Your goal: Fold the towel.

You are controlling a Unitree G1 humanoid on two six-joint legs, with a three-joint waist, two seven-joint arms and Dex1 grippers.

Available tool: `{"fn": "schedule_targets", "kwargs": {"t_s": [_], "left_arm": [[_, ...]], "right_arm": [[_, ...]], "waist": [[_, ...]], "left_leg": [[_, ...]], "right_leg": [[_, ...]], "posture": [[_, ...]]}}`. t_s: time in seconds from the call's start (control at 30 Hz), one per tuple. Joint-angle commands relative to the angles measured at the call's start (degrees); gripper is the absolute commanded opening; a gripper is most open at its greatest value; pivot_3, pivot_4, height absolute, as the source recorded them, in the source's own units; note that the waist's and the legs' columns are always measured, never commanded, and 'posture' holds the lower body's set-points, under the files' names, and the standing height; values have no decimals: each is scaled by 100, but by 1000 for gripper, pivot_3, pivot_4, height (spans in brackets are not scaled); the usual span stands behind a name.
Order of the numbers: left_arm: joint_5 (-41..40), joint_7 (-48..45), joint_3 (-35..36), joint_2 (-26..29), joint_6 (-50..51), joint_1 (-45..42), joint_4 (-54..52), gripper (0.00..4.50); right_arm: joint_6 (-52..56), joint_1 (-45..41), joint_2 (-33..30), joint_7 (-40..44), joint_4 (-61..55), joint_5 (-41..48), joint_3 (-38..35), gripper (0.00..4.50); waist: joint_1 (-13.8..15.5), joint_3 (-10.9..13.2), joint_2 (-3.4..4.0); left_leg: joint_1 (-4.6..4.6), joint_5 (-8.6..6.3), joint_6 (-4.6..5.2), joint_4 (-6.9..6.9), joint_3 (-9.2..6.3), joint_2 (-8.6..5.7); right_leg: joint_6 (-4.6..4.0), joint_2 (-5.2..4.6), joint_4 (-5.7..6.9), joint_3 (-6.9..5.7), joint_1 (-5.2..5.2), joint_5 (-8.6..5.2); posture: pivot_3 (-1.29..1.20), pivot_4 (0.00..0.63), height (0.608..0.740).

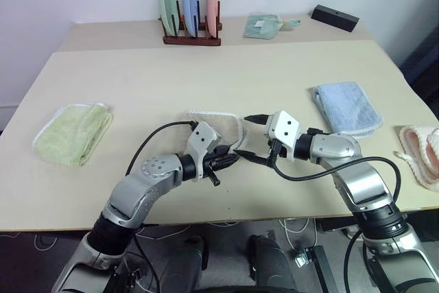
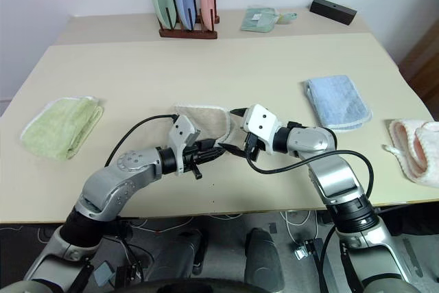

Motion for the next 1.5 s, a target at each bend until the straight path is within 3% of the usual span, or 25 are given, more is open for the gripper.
{"fn": "schedule_targets", "kwargs": {"t_s": [0.03,0.07,0.2,0.23,0.33,0.4,0.5,0.53,0.57,0.77,0.93,1.13,1.23,1.47,1.5], "left_arm": [[-256,-192,341,155,141,84,-517,3791],[-417,-243,508,228,234,157,-645,4217],[-1338,-572,1495,717,609,626,-1326,4217],[-1512,-584,1726,777,637,711,-1391,4277],[-1642,-185,2332,723,564,718,-1307,3464],[-1280,229,2460,620,373,579,-1055,2492],[-463,757,2079,491,136,311,-483,969],[-180,819,1857,425,-32,227,-281,912],[17,841,1710,372,-163,166,-135,912],[665,891,1257,-243,-665,-314,1324,912],[795,703,1217,-484,-829,-424,1974,912],[735,499,1428,-490,-1063,-42,1591,912],[396,460,1871,-469,-1133,281,899,912],[393,-31,2317,263,-1435,1370,-340,912],[387,-122,2343,364,-1471,1511,-457,912]], "right_arm": [[-97,-49,-64,-31,-86,-15,-163,4500],[-86,-54,-81,-32,-87,-5,-195,4500],[133,-113,-93,-47,-111,221,-448,4500],[181,-128,-75,-54,-114,271,-494,4247],[414,-163,51,-45,-148,515,-614,3248],[696,-284,250,-127,-206,771,-665,2250],[1043,-514,617,-342,-240,902,-532,720],[1157,-582,767,-465,-186,873,-448,201],[1241,-633,870,-552,-141,847,-395,43],[1086,-644,1308,-872,920,201,280,43],[808,-453,1293,-972,1738,-242,550,43],[1054,-324,1238,-1005,1103,201,-75,43],[1837,-313,1143,-950,441,915,-695,794],[4266,-263,1078,-1560,-295,2211,-1851,4339],[4506,-253,1128,-1654,-282,2323,-1936,4430]], "waist": [[-1,0,0],[0,0,0],[-19,1,1],[-24,1,1],[11,1,2],[20,1,1],[18,0,1],[16,0,2],[16,-1,2],[9,-2,0],[1,-3,2],[6,-13,5],[1,-10,6],[-17,-10,7],[-19,-10,7]], "left_leg": [[0,0,0,-1,0,0],[0,0,0,-1,-1,1],[0,0,0,-2,-1,3],[0,0,0,-3,-1,4],[0,0,0,-1,-1,5],[1,0,0,3,-2,5],[3,2,-3,3,-2,4],[3,3,-5,2,-3,4],[4,3,-5,1,-1,4],[1,5,-8,1,-2,-11],[1,8,-14,1,-3,-21],[6,9,-14,2,-9,-21],[2,8,-14,0,-12,-14],[0,7,-13,-6,-7,6],[-1,7,-12,-7,-6,6]], "right_leg": [[0,0,0,0,-1,0],[0,1,1,0,-2,0],[0,0,1,1,-2,0],[0,2,2,1,-4,0],[-2,2,3,0,-4,0],[-3,2,2,0,3,0],[-8,3,2,0,3,4],[-8,4,2,-1,3,5],[-8,4,2,-1,3,5],[3,5,3,-2,-1,15],[3,3,6,-2,-3,19],[7,1,6,-1,4,21],[6,1,5,0,-1,21],[3,5,4,0,-7,20],[2,5,2,0,-7,20]], "posture": [[0,150,740],[0,150,740],[0,150,740],[0,150,740],[0,150,740],[0,150,740],[0,150,740],[0,150,740],[0,150,740],[0,150,740],[0,150,740],[0,150,740],[0,150,740],[0,150,740],[0,150,740]]}}
